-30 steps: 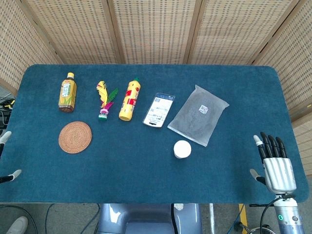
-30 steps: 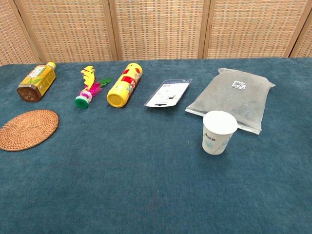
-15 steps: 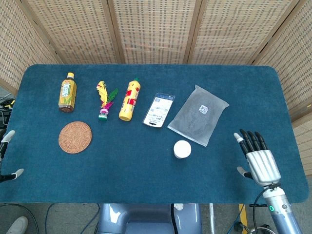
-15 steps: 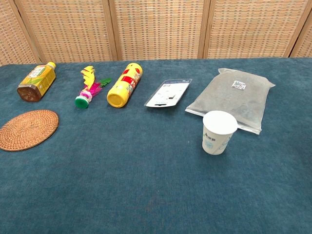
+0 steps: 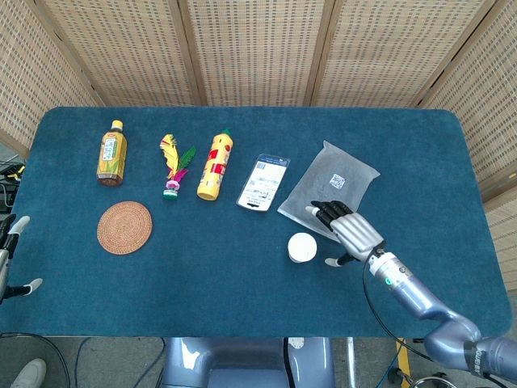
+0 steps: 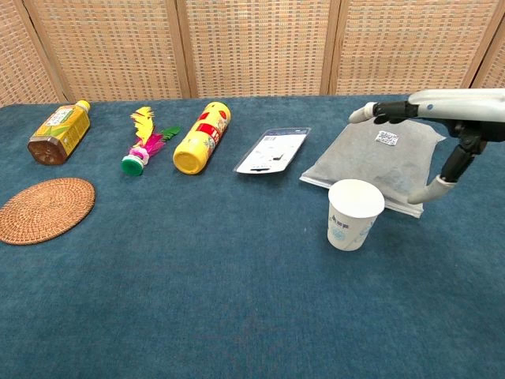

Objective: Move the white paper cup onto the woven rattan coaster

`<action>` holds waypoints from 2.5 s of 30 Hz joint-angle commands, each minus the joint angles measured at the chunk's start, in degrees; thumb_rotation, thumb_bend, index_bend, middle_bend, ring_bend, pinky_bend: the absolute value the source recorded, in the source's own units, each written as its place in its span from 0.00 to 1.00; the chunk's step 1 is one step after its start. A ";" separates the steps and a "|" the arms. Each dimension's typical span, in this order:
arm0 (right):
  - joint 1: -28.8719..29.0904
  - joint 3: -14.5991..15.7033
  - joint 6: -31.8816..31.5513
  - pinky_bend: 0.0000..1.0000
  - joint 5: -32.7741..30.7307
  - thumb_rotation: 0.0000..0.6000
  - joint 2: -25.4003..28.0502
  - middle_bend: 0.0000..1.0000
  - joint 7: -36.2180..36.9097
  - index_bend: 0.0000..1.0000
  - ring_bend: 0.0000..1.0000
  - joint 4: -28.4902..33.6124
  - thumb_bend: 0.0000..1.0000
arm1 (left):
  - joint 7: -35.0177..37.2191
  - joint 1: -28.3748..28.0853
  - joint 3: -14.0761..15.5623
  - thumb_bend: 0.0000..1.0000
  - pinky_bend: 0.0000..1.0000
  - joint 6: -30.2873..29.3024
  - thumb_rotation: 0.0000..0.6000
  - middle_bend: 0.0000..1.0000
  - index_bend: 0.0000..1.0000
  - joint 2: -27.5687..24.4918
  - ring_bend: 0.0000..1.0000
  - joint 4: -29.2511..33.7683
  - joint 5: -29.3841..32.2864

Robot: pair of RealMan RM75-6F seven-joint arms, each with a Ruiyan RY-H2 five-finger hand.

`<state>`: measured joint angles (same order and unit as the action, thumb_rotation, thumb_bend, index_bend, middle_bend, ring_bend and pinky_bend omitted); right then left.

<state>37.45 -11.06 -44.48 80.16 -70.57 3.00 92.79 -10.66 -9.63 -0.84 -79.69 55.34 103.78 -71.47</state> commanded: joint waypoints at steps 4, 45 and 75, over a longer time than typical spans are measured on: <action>3.60 0.41 4.65 0.08 -5.06 1.00 -3.47 0.04 -3.73 0.06 0.00 -1.13 0.00 | -0.08 -0.13 -0.44 0.00 0.00 0.90 1.00 0.00 0.00 -0.02 0.00 -0.08 0.25; 28.61 -7.84 9.00 0.60 -29.88 1.00 -25.28 0.49 -20.11 0.41 0.45 -15.70 0.20 | 3.97 -0.95 -1.72 0.00 0.00 6.70 1.00 0.00 0.00 -1.04 0.00 -1.28 0.08; 33.40 -3.00 -2.65 0.04 -35.97 1.00 -19.97 0.00 -31.99 0.00 0.00 -1.87 0.00 | 6.92 -2.80 -1.10 0.00 0.00 11.86 1.00 0.00 0.00 -1.20 0.00 -2.69 -0.80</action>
<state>73.25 -16.76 -42.66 42.45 -96.98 -24.94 83.19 -3.52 -12.46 -2.05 -67.69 54.03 100.95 -72.10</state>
